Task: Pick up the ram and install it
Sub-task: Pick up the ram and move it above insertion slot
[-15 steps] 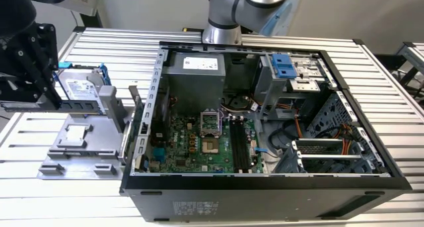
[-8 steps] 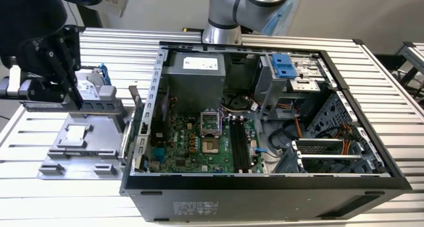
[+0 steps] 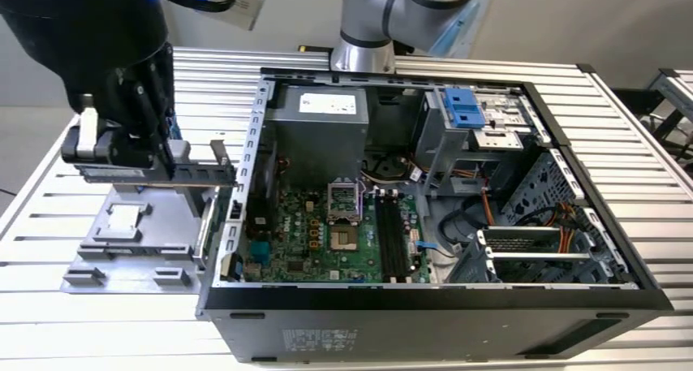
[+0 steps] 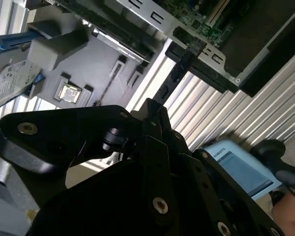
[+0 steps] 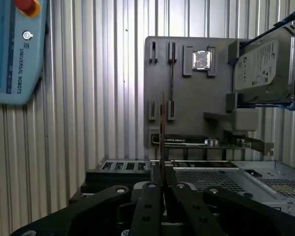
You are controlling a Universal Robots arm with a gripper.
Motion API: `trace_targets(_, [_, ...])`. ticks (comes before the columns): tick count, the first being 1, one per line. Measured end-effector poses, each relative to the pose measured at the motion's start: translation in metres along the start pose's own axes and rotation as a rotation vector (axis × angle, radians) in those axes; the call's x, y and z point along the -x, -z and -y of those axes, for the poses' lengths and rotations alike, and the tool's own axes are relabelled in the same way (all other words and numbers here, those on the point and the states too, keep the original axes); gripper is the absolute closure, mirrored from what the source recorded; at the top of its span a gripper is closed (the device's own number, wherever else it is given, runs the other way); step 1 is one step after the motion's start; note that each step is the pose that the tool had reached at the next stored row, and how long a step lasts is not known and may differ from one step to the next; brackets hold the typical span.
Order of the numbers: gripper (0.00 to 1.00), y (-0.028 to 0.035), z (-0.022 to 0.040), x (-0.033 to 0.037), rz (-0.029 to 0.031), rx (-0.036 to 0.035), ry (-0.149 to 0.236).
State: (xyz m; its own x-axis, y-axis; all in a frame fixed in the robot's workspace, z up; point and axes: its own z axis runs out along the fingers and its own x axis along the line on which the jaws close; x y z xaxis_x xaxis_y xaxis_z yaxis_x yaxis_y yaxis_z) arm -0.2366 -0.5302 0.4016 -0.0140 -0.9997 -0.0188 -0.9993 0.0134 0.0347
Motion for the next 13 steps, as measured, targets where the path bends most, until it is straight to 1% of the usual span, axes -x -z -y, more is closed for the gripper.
trace_targets(13, [1.0,0.002,0.0587,0.0008,0.0,0.0004,0.0])
